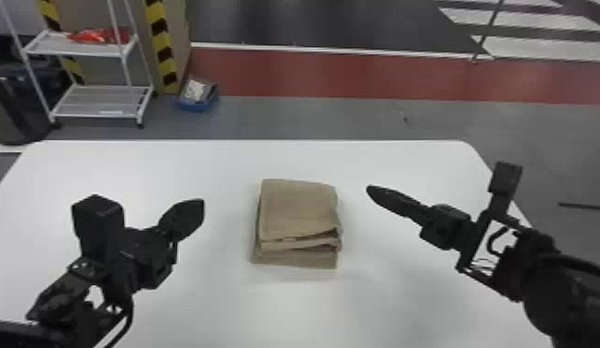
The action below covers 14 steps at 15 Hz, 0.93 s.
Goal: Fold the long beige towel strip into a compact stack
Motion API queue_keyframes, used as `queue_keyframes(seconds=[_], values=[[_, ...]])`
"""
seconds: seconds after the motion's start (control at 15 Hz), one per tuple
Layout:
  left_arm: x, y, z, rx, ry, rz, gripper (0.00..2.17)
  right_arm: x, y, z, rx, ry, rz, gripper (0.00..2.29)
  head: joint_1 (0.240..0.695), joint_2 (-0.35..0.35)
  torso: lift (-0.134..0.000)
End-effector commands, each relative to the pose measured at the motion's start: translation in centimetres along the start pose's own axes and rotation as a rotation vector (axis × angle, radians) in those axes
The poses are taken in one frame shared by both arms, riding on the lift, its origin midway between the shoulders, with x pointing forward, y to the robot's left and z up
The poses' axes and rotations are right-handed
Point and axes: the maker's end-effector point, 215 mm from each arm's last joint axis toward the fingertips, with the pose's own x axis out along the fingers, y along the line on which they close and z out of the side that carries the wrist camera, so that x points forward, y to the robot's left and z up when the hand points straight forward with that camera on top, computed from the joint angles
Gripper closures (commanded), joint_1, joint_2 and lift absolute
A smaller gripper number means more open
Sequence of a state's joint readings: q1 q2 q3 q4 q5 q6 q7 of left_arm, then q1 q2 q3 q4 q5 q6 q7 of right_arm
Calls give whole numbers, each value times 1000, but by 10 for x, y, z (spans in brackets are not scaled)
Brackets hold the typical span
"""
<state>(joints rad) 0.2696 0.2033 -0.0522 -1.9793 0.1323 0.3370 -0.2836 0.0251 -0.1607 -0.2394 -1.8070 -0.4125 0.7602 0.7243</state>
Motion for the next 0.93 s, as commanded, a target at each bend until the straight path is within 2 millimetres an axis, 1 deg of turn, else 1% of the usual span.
queue_keyframes(seconds=[0.0, 0.07, 0.13, 0.2, 0.27, 0.33, 0.47, 0.53, 0.6, 0.67, 0.73, 0.87], values=[[-15, 30, 55, 25, -179, 105, 1214, 0, 22, 10, -126, -36, -4, 144, 695, -44, -116], [-19, 36, 67, 28, -204, 137, 441, 0, 34, 6, -185, -12, -11, -2, 695, -24, -116], [-23, 39, 71, 27, -216, 163, 29, -1, 43, 3, -235, 5, -30, -2, 695, -6, -116], [-29, 40, 79, 24, -248, 193, -2, -2, 50, -3, -289, 28, -67, 26, 695, 8, -116], [-37, 38, 92, 38, -303, 230, 6, -3, 56, -9, -325, 48, -95, 56, 695, 21, -116], [-43, 33, 102, 63, -336, 262, 9, -4, 61, -10, -336, 44, -114, 63, 695, 41, -116], [-49, 24, 101, 91, -336, 311, 22, -8, 69, -12, -354, 4, -133, 63, 695, 54, -116], [-50, 21, 95, 77, -324, 316, 22, -11, 75, -7, -373, -39, -135, 63, 695, 57, -116], [-50, 19, 88, 57, -309, 320, 22, -18, 83, 4, -407, -113, -141, 63, 695, 53, -116], [-49, 19, 76, 38, -276, 321, 22, -26, 86, 14, -424, -180, -154, 53, 695, 51, -116], [-47, 21, 67, 20, -251, 330, 22, -33, 86, 19, -434, -216, -171, 46, 695, 48, -116], [-51, 21, 52, 1, -225, 348, 22, -47, 79, 18, -449, -249, -217, 39, 695, 41, -116]])
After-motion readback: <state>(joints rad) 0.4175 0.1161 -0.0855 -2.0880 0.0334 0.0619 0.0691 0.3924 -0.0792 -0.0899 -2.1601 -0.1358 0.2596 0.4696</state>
